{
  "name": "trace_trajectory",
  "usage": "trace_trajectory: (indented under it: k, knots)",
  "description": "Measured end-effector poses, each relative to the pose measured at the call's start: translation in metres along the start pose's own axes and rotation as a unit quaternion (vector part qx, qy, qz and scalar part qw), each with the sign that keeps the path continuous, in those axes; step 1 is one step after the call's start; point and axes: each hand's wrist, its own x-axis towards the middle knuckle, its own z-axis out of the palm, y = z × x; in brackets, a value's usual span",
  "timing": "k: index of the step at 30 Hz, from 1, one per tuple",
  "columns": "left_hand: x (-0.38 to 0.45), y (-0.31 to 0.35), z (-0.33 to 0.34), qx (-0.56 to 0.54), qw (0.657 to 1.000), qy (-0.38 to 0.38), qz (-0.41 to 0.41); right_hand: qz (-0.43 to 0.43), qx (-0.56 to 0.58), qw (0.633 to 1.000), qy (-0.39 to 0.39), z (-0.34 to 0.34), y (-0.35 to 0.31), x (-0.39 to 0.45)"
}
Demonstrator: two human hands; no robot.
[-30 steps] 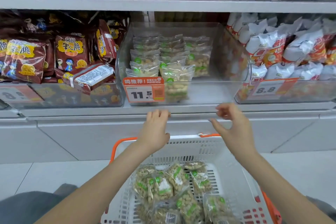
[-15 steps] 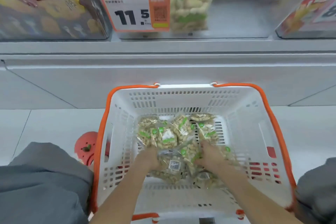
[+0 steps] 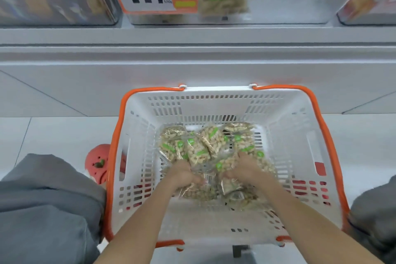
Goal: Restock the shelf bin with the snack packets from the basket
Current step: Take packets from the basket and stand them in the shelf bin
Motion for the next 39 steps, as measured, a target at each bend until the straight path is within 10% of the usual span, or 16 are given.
trace_trajectory:
  k: [7,11,15,19,27,32,36,39]
  knots:
    - [-0.057,0.066,-0.048,0.123,0.964,0.112,0.207,-0.069,0.216,0.972,-0.068,-0.093,-0.015,-0.070]
    - [-0.106,0.108,-0.092,0.079,0.917,0.219,0.324,-0.113,0.416,0.886,-0.172,-0.141,-0.038,-0.116]
    - [-0.161,0.151,-0.110,0.217,0.796,0.337,0.453,-0.216,0.564,0.767,-0.216,-0.177,-0.069,-0.155]
    - [-0.194,0.162,-0.112,0.307,0.676,0.393,0.543,-0.298,0.549,0.747,-0.224,-0.203,-0.083,-0.180]
    - [-0.203,0.147,-0.099,0.187,0.718,0.286,0.607,-0.270,0.624,0.694,-0.235,-0.192,-0.089,-0.170]
    - [-0.196,0.158,-0.120,0.026,0.739,0.391,0.549,-0.236,0.660,0.664,-0.262,-0.192,-0.105,-0.161]
    - [-0.206,0.166,-0.131,-0.181,0.900,0.187,0.351,-0.237,0.661,0.657,-0.277,-0.195,-0.108,-0.158]
    - [-0.205,0.163,-0.126,-0.261,0.911,-0.029,0.319,-0.241,0.654,0.662,-0.275,-0.193,-0.105,-0.160]
